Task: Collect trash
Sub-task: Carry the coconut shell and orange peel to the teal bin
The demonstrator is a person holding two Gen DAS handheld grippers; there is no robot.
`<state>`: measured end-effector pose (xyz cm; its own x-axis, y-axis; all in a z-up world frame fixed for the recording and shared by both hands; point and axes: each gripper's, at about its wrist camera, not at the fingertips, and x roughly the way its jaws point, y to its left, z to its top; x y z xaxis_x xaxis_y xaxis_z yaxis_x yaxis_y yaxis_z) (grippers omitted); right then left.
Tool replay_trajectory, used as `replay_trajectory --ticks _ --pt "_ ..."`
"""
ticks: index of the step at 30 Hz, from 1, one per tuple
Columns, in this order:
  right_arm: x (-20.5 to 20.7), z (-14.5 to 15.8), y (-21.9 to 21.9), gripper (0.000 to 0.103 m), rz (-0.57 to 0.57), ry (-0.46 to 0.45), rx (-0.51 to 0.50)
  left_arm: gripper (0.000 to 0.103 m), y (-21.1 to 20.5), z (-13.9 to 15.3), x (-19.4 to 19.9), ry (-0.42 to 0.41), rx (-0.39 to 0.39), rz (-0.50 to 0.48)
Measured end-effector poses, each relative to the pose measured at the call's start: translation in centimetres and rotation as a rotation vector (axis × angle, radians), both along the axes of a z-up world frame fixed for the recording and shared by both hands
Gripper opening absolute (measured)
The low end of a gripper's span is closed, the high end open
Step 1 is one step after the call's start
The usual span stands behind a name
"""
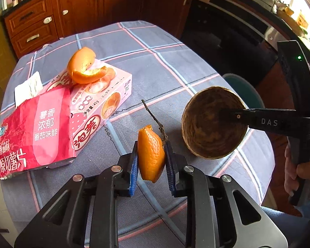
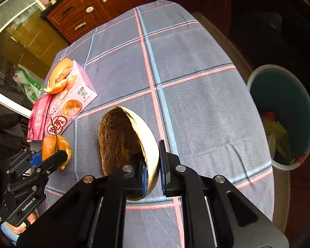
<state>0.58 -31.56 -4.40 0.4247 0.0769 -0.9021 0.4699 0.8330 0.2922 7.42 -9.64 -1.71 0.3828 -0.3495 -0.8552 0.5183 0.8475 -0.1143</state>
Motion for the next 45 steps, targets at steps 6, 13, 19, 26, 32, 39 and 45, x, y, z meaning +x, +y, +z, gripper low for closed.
replay_trajectory --ticks 6,13,19,26,32,39,45 --pt "-2.1 2.2 -2.4 0.009 -0.057 -0.053 -0.017 0.024 -2.2 1.0 -0.4 0.001 -0.012 -0.051" --pt "-6.3 4.4 -7.4 0.009 -0.173 -0.091 -0.058 0.024 -8.5 2.0 -1.1 0.0 -0.034 -0.192" --pt "-11.0 4.8 -14.0 0.009 -0.32 -0.083 -0.098 0.024 -16.4 1.9 -0.6 0.028 -0.035 -0.312" --pt "-14.4 1.4 -20.4 0.009 -0.446 0.011 -0.116 0.025 -25.8 -0.2 -0.3 0.073 -0.014 -0.425" --pt "-14.9 -2.5 -23.2 0.01 -0.469 0.101 -0.104 0.025 -31.5 -3.4 0.0 0.124 0.026 -0.476" --pt "-14.4 -5.2 -25.3 0.01 -0.474 0.15 -0.101 0.025 -34.1 -6.6 0.7 0.161 0.081 -0.484" --pt "-14.2 -6.4 -25.7 0.01 -0.46 0.176 -0.098 0.025 -35.0 -8.3 0.7 0.177 0.1 -0.493"
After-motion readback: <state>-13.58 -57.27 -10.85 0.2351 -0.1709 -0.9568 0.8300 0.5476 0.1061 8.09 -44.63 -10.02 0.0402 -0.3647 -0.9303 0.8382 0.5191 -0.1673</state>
